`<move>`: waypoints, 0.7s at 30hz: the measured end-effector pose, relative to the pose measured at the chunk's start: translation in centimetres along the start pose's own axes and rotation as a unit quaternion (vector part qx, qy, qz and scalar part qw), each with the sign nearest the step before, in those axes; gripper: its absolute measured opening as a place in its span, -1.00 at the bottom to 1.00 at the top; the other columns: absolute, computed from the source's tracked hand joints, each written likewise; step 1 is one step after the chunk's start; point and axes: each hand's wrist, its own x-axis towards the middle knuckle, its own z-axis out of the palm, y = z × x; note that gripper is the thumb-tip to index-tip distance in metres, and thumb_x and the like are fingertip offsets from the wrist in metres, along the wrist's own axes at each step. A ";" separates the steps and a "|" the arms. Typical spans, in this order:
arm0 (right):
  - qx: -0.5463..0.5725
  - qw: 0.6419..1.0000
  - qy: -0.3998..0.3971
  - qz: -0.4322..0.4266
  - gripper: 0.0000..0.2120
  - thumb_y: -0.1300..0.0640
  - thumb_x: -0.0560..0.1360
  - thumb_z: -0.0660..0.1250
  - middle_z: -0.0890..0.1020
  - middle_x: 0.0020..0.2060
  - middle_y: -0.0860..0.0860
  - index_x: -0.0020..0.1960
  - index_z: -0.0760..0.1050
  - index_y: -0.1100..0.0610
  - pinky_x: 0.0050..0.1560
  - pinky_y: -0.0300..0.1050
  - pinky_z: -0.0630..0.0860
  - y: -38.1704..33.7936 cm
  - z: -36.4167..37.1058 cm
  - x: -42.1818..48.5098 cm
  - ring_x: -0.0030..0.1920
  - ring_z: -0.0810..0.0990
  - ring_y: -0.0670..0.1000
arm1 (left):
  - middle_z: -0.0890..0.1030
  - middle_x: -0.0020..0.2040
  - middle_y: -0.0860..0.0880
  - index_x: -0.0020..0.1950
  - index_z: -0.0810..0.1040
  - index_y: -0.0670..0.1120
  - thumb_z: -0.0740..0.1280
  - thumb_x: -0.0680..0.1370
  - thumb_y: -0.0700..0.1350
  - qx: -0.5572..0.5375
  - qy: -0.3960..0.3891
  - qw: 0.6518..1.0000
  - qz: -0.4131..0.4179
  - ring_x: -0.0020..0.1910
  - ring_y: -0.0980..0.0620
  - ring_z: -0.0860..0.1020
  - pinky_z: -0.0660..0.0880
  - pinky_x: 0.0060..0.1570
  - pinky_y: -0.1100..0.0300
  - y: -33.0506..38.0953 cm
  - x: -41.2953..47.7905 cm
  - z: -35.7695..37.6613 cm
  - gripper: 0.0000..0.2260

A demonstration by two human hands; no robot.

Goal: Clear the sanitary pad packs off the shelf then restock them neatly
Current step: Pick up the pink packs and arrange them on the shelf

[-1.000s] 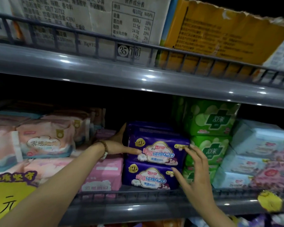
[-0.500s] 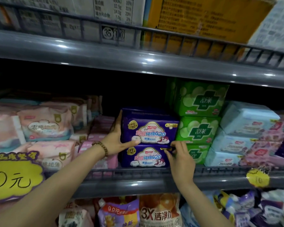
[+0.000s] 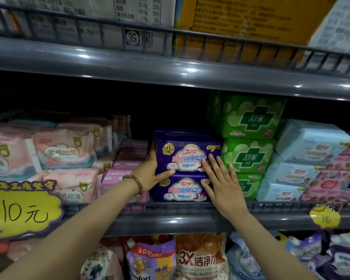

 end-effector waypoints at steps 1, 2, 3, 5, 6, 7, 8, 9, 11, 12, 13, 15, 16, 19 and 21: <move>0.003 1.000 0.012 -0.006 -0.43 -0.14 0.61 -0.04 0.10 0.54 0.01 0.56 0.03 0.04 0.52 0.02 -0.09 0.0 -0.1 -0.2 0.55 0.01 0.02 | 0.38 0.41 -0.08 0.53 -0.12 -0.06 0.44 0.42 0.09 0.000 0.003 1.000 -0.003 0.28 -0.01 0.47 0.47 0.25 -0.02 -0.1 0.0 -0.1 -0.08; 0.008 0.999 0.029 -0.014 -0.44 -0.12 0.60 0.01 0.15 0.53 0.02 0.55 0.07 0.04 0.52 0.03 -0.06 0.0 -0.3 -0.5 0.54 0.06 0.05 | 0.37 0.42 -0.07 0.53 -0.14 -0.07 0.48 0.39 0.08 0.002 0.009 1.000 -0.006 0.29 0.00 0.46 0.46 0.26 0.00 -0.1 0.1 -0.1 -0.03; 0.012 0.998 0.048 -0.026 -0.45 -0.08 0.59 0.05 0.20 0.51 0.04 0.54 0.11 0.05 0.51 0.06 -0.03 -0.1 -0.5 -0.9 0.52 0.11 0.07 | 0.36 0.43 -0.06 0.53 -0.19 -0.07 0.52 0.35 0.05 0.007 0.012 1.000 -0.007 0.29 0.01 0.46 0.45 0.27 0.03 -0.1 0.1 -0.2 0.05; 0.020 0.995 0.071 -0.062 -0.50 -0.02 0.59 0.10 0.28 0.48 0.07 0.50 0.19 0.05 0.49 0.10 0.06 0.1 -0.9 -1.9 0.49 0.19 0.09 | 0.30 0.45 -0.03 0.51 -0.37 -0.02 0.58 0.28 0.00 0.014 0.006 1.000 -0.005 0.30 0.01 0.44 0.44 0.27 0.09 0.0 0.0 -0.4 0.21; 0.022 0.994 0.063 -0.085 -0.52 -0.02 0.60 0.10 0.30 0.47 0.06 0.49 0.22 0.06 0.48 0.11 0.10 0.3 -0.9 -2.4 0.48 0.22 0.08 | 0.27 0.46 -0.03 0.48 -0.44 0.02 0.60 0.26 -0.02 0.019 0.003 1.000 -0.002 0.31 0.01 0.43 0.43 0.27 0.11 0.0 0.0 -0.5 0.27; 0.023 0.993 0.041 -0.106 -0.53 -0.04 0.61 0.07 0.30 0.47 0.05 0.49 0.23 0.07 0.47 0.10 0.11 0.6 -0.8 -3.0 0.48 0.22 0.06 | 0.25 0.48 -0.05 0.46 -0.48 0.05 0.60 0.26 -0.05 0.025 0.004 1.000 0.002 0.31 -0.01 0.44 0.43 0.26 0.13 0.0 0.0 -0.5 0.29; 0.025 0.993 0.005 -0.119 -0.52 -0.08 0.63 0.01 0.29 0.48 0.03 0.50 0.21 0.07 0.46 0.09 0.10 0.9 -0.6 -3.5 0.49 0.20 0.03 | 0.26 0.48 -0.07 0.45 -0.49 0.06 0.60 0.27 -0.07 0.032 0.009 0.999 0.004 0.30 -0.02 0.45 0.44 0.24 0.14 0.0 0.1 -0.4 0.28; 0.028 0.992 -0.035 -0.121 -0.50 -0.11 0.65 -0.06 0.25 0.50 0.00 0.52 0.17 0.07 0.46 0.07 0.08 1.1 -0.4 -3.9 0.51 0.16 0.00 | 0.28 0.47 -0.09 0.45 -0.49 0.07 0.59 0.28 -0.10 0.034 0.014 0.999 0.005 0.28 -0.04 0.47 0.45 0.21 0.14 -0.1 0.1 -0.4 0.27; 0.028 0.989 -0.101 -0.102 -0.46 -0.16 0.65 -0.15 0.16 0.54 -0.05 0.55 0.08 0.06 0.47 0.05 0.05 1.6 0.1 -4.1 0.53 0.09 -0.04 | 0.30 0.46 -0.11 0.45 -0.50 0.09 0.59 0.29 -0.11 0.034 0.023 0.999 -0.001 0.26 -0.07 0.49 0.48 0.21 0.06 -0.2 0.4 -0.2 0.27; 0.029 0.988 -0.121 -0.092 -0.44 -0.17 0.65 -0.17 0.12 0.54 -0.07 0.56 0.05 0.05 0.47 0.03 0.03 1.6 0.1 -4.1 0.54 0.06 -0.06 | 0.30 0.46 -0.12 0.44 -0.50 0.10 0.58 0.29 -0.11 0.035 0.025 0.999 -0.007 0.26 -0.08 0.49 0.49 0.22 0.00 -0.3 0.5 -0.2 0.26; 0.034 0.987 -0.132 -0.083 -0.44 -0.18 0.64 -0.17 0.11 0.55 -0.07 0.57 0.02 0.05 0.47 0.02 0.02 1.6 0.1 -4.0 0.54 0.03 -0.07 | 0.30 0.46 -0.12 0.45 -0.49 0.11 0.58 0.30 -0.10 0.032 0.026 0.999 -0.013 0.27 -0.09 0.48 0.48 0.22 -0.04 -0.3 0.5 -0.2 0.25; 0.052 0.987 -0.134 -0.072 -0.44 -0.19 0.64 -0.16 0.10 0.55 -0.08 0.57 0.00 0.04 0.48 -0.01 -0.01 1.2 -0.2 -3.9 0.54 0.03 -0.07 | 0.31 0.45 -0.09 0.49 -0.41 0.08 0.58 0.29 -0.07 0.023 0.022 0.999 -0.025 0.29 -0.09 0.46 0.46 0.25 -0.05 -0.4 0.5 -0.3 0.23; 0.064 0.988 -0.126 -0.069 -0.44 -0.18 0.64 -0.15 0.10 0.54 -0.08 0.57 0.01 0.04 0.49 -0.02 -0.02 0.9 -0.5 -3.9 0.54 0.05 -0.07 | 0.32 0.44 -0.07 0.51 -0.34 0.04 0.59 0.28 -0.05 0.017 0.020 0.999 -0.029 0.31 -0.07 0.45 0.45 0.26 -0.02 -0.5 0.6 -0.3 0.20; 0.112 0.989 -0.085 -0.051 -0.46 -0.15 0.64 -0.06 0.11 0.54 -0.05 0.56 0.07 0.04 0.51 -0.04 -0.05 0.1 -1.1 -3.9 0.54 0.04 -0.04 | 0.40 0.36 0.00 0.52 -0.04 -0.04 0.59 0.25 0.02 -0.033 0.017 0.998 -0.041 0.31 0.00 0.45 0.44 0.23 0.14 -0.2 0.8 -0.4 0.05; 0.107 0.990 -0.071 -0.051 -0.48 -0.15 0.64 -0.06 0.14 0.54 -0.02 0.55 0.11 0.03 0.51 0.00 -0.04 -0.1 -1.2 -3.2 0.54 0.04 -0.01 | 0.43 0.34 0.00 0.47 0.12 -0.04 0.55 0.29 0.05 -0.052 0.012 0.997 -0.046 0.28 0.01 0.47 0.46 0.17 0.17 0.1 1.1 -0.6 -0.11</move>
